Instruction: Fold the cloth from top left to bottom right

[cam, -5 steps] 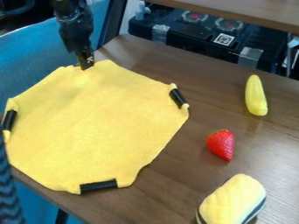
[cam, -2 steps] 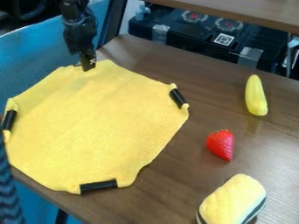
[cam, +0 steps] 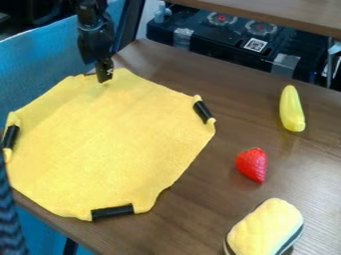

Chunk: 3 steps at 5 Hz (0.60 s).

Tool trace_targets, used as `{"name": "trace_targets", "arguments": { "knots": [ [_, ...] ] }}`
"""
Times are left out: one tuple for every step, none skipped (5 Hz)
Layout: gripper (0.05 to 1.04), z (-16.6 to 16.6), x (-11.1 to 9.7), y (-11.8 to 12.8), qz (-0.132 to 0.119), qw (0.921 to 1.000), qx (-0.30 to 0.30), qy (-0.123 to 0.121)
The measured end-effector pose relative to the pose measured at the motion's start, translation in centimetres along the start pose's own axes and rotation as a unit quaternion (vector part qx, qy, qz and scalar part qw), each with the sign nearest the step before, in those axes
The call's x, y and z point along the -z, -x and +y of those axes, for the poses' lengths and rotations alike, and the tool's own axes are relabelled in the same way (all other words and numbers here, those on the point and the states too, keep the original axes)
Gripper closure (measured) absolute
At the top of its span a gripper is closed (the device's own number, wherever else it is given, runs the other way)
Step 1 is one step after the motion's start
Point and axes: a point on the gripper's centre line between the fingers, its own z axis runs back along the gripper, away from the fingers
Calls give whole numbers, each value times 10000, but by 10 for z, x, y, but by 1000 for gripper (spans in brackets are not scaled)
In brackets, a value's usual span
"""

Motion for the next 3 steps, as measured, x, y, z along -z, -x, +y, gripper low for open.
{"name": "trace_targets", "arguments": {
  "knots": [
    [105, 2, 6, 0, 99, 9999, 4, 40],
    [227, 1, 13, 1, 196, 9998, 3, 80],
    [527, 0, 15, 0, 205, 9997, 40, 105]
  ]
}}
